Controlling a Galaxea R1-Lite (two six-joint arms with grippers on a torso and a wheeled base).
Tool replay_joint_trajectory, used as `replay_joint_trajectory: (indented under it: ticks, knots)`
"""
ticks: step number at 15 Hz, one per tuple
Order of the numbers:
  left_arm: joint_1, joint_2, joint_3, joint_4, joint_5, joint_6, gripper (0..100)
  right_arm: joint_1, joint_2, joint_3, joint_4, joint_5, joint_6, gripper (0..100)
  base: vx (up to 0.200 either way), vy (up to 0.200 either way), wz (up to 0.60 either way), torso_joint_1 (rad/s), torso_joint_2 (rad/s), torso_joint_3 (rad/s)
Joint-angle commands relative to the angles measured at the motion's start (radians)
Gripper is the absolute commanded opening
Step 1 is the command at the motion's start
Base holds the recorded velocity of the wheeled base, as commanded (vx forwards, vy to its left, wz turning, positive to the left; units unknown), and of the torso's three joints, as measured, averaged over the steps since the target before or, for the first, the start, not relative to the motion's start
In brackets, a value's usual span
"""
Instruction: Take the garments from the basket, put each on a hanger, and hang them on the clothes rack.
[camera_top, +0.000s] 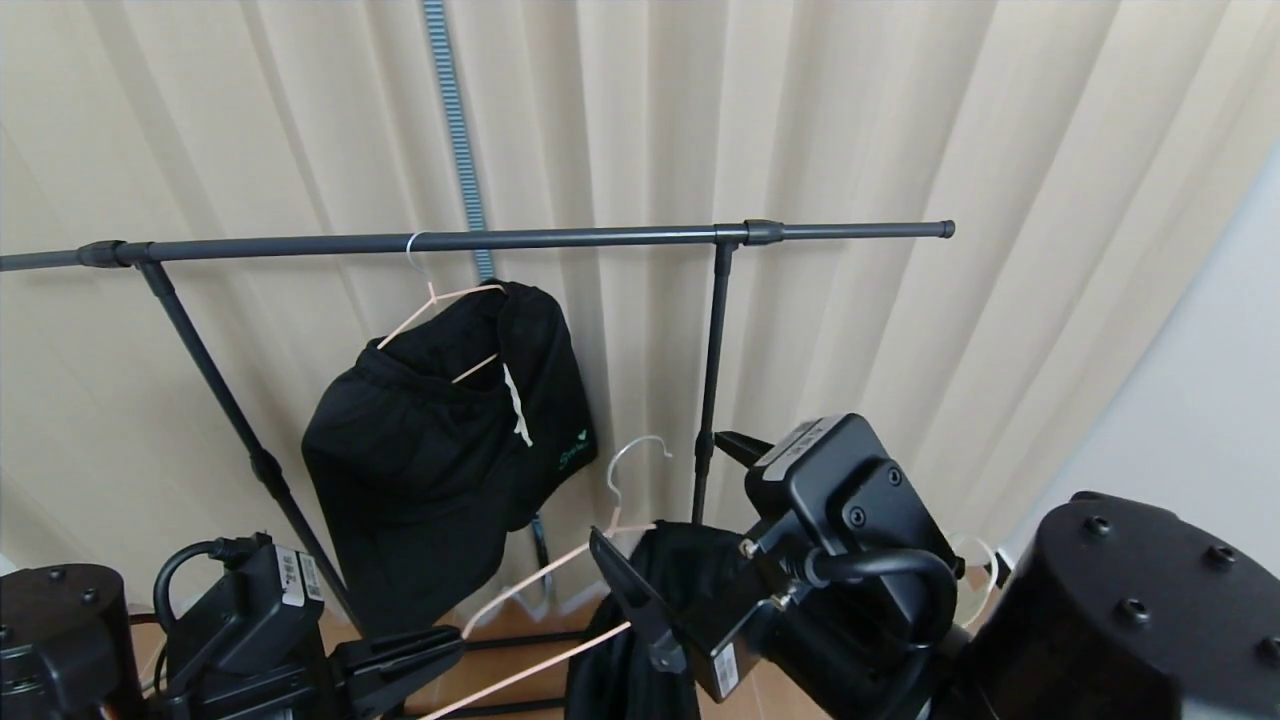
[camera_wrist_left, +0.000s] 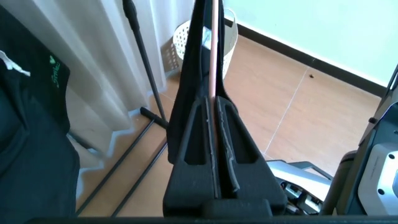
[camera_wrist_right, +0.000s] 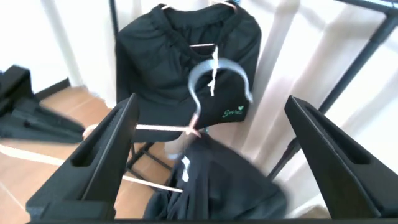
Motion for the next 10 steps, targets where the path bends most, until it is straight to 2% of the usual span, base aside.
replay_joint_trajectory:
  ticks: [1, 4, 8, 10]
  knots:
    - [0.006, 0.002, 0.007, 0.000, -0.010, 0.001, 0, -0.049, -0.068, 0.033, 0.038, 0.053, -0.025, 100, 0.000, 0.000, 0.00, 0.000, 0.00, 0.000]
    - [0.011, 0.000, 0.008, 0.000, -0.019, 0.001, 0, -0.144, -0.138, 0.019, 0.173, 0.167, -0.025, 100, 0.000, 0.000, 0.00, 0.000, 0.00, 0.000]
    - [0.009, -0.001, 0.008, 0.000, -0.019, 0.001, 0, -0.164, -0.147, 0.026, 0.214, 0.174, -0.030, 100, 0.000, 0.000, 0.00, 0.000, 0.00, 0.000]
    - [0.009, -0.003, 0.008, -0.008, -0.019, 0.001, 0, -0.201, -0.152, -0.005, 0.364, 0.173, -0.030, 100, 0.000, 0.000, 0.00, 0.000, 0.00, 0.000]
